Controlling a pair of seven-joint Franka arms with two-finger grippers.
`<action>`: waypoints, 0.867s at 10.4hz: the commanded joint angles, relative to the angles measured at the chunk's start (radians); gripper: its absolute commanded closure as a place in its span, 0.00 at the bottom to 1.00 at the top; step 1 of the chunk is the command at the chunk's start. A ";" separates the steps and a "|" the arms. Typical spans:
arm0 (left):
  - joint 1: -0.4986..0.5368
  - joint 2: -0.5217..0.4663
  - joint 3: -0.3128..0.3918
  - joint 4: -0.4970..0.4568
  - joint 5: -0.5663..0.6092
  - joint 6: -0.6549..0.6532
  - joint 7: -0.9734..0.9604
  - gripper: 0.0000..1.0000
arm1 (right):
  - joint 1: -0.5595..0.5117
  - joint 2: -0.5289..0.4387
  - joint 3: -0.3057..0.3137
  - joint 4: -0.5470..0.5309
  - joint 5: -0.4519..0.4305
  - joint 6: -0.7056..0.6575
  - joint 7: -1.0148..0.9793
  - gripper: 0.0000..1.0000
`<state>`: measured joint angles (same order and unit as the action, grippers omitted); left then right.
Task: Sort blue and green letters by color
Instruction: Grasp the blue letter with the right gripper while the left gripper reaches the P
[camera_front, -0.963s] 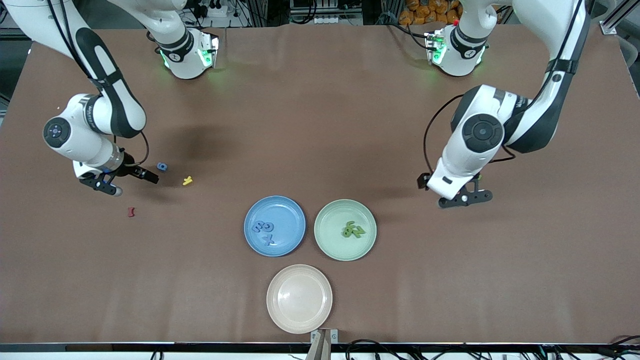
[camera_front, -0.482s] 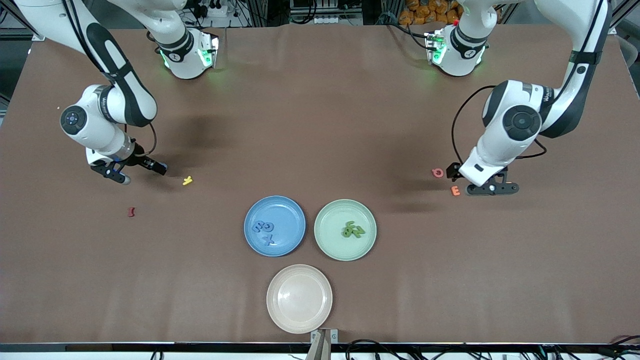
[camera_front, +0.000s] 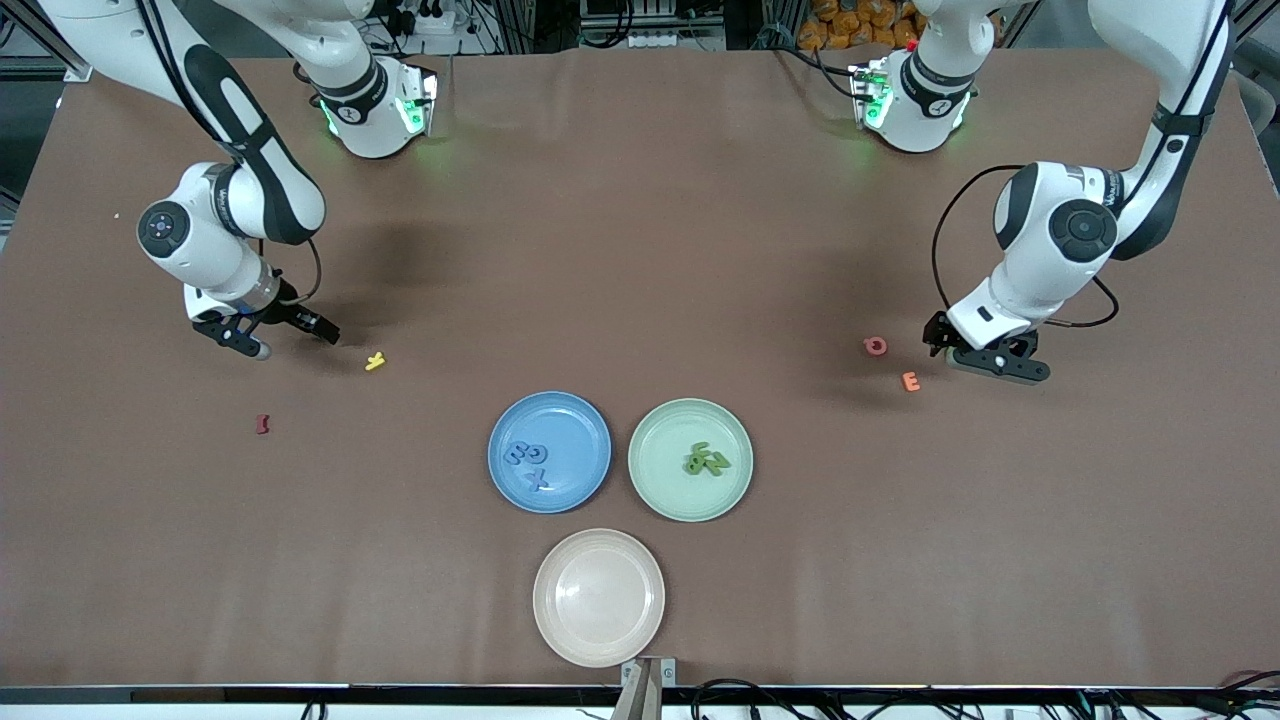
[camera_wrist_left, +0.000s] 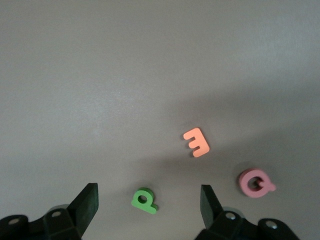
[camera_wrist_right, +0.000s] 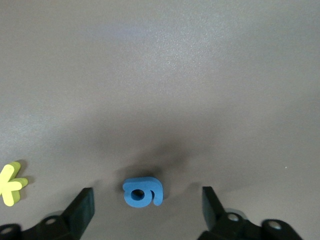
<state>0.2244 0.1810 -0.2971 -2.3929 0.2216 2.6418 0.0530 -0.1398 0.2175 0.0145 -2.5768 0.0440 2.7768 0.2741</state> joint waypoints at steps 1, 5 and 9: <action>0.036 -0.014 -0.008 -0.109 0.024 0.151 0.079 0.10 | 0.003 0.008 0.004 -0.026 -0.015 0.049 0.028 0.29; 0.130 0.008 -0.010 -0.127 0.027 0.164 0.291 0.13 | 0.002 0.026 0.004 -0.020 -0.016 0.049 0.025 0.50; 0.165 0.052 -0.010 -0.114 0.025 0.176 0.341 0.19 | 0.000 0.028 0.005 0.000 -0.013 0.037 0.023 0.90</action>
<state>0.3837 0.2069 -0.2970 -2.5113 0.2217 2.7912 0.3920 -0.1394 0.2404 0.0156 -2.5849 0.0438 2.8099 0.2753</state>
